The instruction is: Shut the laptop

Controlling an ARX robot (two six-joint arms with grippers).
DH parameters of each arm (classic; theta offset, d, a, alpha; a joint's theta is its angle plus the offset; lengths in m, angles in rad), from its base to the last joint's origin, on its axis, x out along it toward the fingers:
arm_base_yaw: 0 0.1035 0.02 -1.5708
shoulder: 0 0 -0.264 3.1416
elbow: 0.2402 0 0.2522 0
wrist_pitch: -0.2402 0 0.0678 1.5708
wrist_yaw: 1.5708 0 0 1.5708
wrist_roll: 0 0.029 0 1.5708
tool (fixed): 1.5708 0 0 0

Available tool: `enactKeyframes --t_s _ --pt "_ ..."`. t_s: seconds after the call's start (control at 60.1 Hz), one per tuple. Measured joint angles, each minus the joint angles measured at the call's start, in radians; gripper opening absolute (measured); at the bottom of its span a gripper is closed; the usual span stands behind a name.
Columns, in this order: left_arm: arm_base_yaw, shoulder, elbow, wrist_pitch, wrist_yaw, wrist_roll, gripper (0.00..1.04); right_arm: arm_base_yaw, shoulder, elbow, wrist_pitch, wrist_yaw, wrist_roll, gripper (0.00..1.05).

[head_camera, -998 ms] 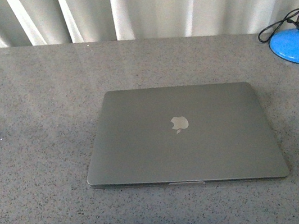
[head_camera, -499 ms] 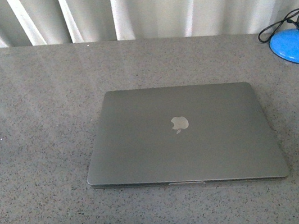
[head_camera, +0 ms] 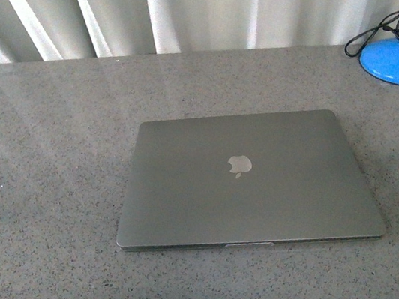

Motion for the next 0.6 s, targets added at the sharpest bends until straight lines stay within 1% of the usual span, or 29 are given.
enactKeyframes --t_s 0.233,0.599 --pt "0.0 -0.108 0.0 -0.106 0.0 0.0 0.04 0.0 -0.103 0.0 -0.099 0.0 0.001 0.01" --pt "0.0 -0.225 0.0 -0.222 0.0 0.0 0.04 0.0 -0.219 0.0 -0.214 0.0 0.003 0.01"
